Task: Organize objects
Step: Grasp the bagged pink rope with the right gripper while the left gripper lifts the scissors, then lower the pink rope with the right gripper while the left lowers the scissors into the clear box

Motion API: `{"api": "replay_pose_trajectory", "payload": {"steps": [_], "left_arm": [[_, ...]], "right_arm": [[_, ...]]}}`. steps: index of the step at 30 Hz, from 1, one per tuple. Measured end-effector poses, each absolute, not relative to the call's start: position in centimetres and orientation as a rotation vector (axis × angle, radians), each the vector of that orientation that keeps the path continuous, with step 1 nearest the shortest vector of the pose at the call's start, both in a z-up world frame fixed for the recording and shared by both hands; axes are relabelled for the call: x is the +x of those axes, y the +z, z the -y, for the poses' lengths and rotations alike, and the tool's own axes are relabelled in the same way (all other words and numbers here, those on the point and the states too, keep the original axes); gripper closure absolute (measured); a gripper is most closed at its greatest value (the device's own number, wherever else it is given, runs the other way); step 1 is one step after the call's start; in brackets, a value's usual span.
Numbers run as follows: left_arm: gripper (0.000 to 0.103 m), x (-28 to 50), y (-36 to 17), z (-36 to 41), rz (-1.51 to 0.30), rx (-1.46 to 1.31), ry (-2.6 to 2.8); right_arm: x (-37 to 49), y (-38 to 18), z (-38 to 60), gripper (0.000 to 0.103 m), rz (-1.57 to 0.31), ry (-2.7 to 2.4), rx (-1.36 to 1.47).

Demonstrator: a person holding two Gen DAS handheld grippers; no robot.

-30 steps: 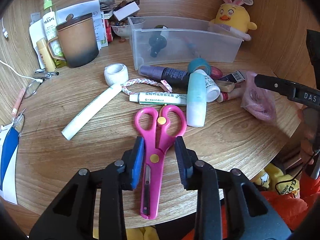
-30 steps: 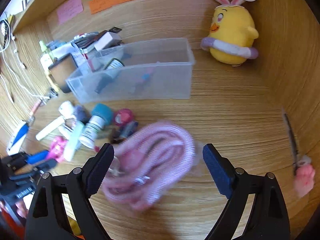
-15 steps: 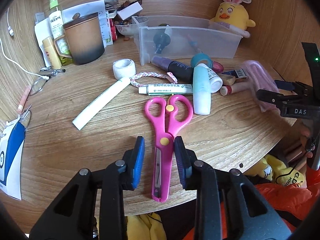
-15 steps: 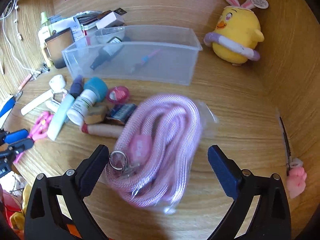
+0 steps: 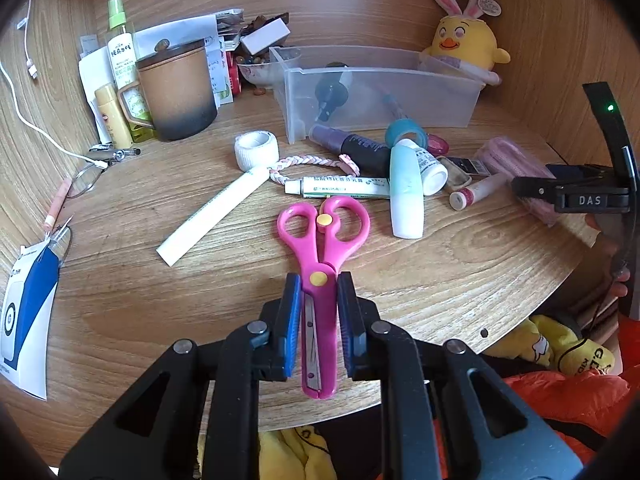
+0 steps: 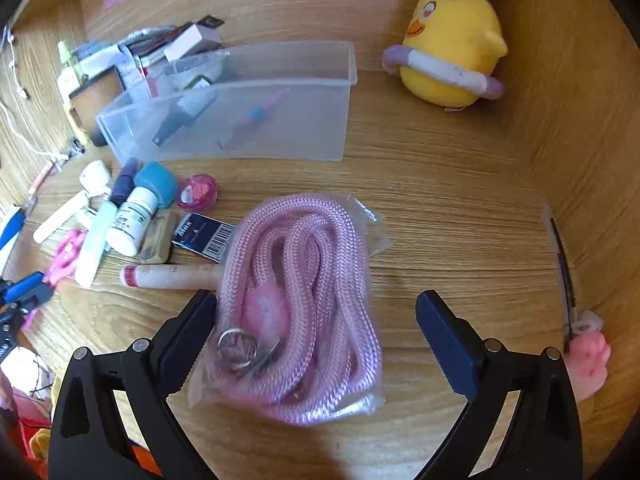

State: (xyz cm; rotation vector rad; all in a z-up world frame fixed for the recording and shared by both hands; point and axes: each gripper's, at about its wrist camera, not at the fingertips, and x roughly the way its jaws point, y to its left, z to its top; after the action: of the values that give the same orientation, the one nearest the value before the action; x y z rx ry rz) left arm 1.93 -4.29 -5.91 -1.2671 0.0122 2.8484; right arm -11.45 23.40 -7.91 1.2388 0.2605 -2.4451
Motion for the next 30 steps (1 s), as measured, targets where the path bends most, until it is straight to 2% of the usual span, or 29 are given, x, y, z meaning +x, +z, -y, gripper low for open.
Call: {"api": "replay_pose_trajectory", "payload": {"steps": [5,8,11,20,21,23,30], "left_arm": [[0.086,2.2,-4.5,4.7,0.0,-1.216,2.884],[0.086,2.1,-3.8,4.8,0.014,-1.191,2.892],[0.086,2.0,-3.0,4.8,0.017,-1.158,2.901],[0.087,0.8,-0.9,4.1,-0.015,-1.064,2.939],[0.088,0.6,-0.6,4.1,-0.016,-1.051,2.945],[0.096,0.2,0.0,4.0,-0.012,-1.023,2.943],[0.097,-1.4,2.0,3.8,-0.001,-0.937,2.961]], "right_arm": [[-11.9,-8.8,-23.1,0.008,-0.284,-2.425,1.24],[-11.5,-8.6,-23.3,0.034,-0.286,-2.417,1.201],[-11.3,-8.2,-23.8,0.044,-0.274,-2.416,1.183],[-11.0,-7.1,-25.4,0.05,-0.185,-2.445,1.133],[-11.0,-6.9,-25.5,0.05,-0.18,-2.45,1.123],[-10.9,-6.0,-25.8,0.05,-0.167,-2.463,1.09],[-10.7,-2.8,-25.7,0.05,-0.119,-2.484,0.965]]}}
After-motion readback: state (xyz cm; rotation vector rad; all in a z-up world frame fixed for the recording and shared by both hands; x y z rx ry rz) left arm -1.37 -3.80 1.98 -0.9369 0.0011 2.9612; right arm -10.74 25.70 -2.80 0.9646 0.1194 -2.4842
